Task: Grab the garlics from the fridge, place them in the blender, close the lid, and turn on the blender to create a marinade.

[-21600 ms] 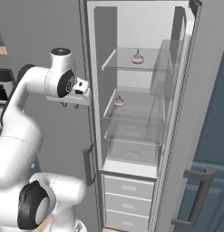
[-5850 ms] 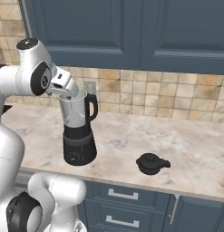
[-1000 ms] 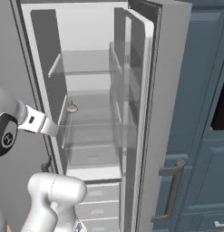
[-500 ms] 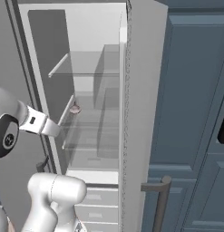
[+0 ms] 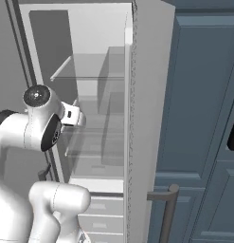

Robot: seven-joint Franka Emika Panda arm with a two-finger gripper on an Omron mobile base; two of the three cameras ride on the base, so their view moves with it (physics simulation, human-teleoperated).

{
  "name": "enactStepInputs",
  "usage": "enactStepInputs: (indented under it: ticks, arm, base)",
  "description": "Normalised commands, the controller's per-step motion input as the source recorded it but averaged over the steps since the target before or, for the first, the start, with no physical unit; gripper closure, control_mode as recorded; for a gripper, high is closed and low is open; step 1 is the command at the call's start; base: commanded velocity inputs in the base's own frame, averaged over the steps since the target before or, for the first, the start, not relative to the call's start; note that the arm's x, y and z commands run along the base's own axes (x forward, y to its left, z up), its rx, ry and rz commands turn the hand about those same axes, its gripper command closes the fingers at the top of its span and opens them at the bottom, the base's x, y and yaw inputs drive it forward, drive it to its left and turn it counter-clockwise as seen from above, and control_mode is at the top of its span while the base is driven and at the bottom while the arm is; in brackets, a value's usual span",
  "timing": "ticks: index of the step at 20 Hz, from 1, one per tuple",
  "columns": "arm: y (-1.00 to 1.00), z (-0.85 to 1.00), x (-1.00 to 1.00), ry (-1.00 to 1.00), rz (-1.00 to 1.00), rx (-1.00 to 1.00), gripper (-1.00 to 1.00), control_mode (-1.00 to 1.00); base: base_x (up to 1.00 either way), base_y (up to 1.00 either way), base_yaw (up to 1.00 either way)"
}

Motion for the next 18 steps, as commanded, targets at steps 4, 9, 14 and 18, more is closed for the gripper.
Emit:
enactStepInputs:
  ticks: [4, 9, 14, 18]
  arm:
    - [0.16, -0.31, 1.0, 0.0, 0.01, 0.0, -1.0, -1.0]
    - [0.04, -0.5, 0.71, -0.09, 0.29, -0.01, -1.0, -1.0]
    - [0.12, -0.44, 0.37, -0.27, 0.58, -0.24, -1.0, -1.0]
    - [0.01, 0.0, 0.31, -0.31, 0.45, -0.33, -1.0, -1.0]
  base:
    - [0.0, 0.0, 0.0]
    - [0.0, 0.0, 0.0]
    - [0.0, 0.0, 0.0]
    - [0.0, 0.0, 0.0]
